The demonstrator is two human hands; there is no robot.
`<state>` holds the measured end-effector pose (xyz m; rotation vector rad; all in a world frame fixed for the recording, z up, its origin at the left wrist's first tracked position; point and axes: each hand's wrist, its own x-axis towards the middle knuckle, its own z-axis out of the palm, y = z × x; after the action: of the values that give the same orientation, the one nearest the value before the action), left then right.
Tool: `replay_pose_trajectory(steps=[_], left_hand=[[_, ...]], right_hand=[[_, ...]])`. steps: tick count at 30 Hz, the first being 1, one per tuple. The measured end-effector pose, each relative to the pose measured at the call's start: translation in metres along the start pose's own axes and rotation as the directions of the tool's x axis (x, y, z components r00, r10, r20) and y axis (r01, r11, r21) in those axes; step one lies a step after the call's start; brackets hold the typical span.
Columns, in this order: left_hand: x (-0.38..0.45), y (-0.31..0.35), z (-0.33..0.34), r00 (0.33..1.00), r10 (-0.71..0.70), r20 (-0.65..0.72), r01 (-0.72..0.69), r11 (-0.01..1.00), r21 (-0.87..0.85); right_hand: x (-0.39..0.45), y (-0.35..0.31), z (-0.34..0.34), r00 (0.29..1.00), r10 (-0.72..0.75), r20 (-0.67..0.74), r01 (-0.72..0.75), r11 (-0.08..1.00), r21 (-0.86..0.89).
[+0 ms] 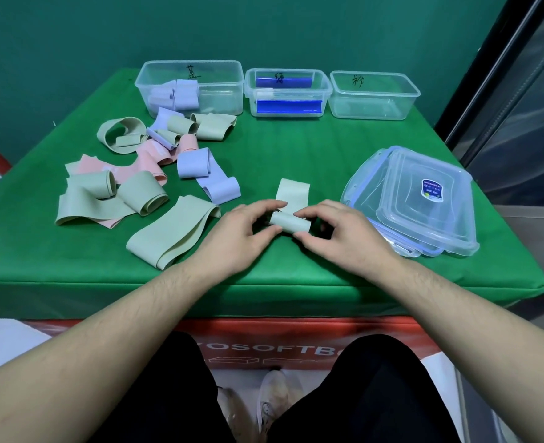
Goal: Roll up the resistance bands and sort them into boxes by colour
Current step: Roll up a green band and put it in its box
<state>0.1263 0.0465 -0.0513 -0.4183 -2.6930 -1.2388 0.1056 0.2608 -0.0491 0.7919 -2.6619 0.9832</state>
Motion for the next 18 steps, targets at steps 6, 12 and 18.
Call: replay_pose_trajectory(steps=[6,12,18], left_hand=[[-0.007,-0.002,0.006,0.997,-0.067,-0.038,0.064,0.994,-0.084],[-0.014,0.001,0.01,0.999,0.029,0.024,-0.034,0.97,0.241],[-0.016,0.004,0.009,0.993,0.104,-0.06,-0.089,0.972,0.217]], right_hand=[[-0.005,-0.005,0.007,0.998,0.058,-0.037,-0.053,0.99,0.131],[-0.006,-0.003,0.006,1.0,0.01,0.003,-0.01,0.996,0.087],[-0.007,0.0,0.009,0.999,-0.038,-0.026,0.039,0.997,0.059]])
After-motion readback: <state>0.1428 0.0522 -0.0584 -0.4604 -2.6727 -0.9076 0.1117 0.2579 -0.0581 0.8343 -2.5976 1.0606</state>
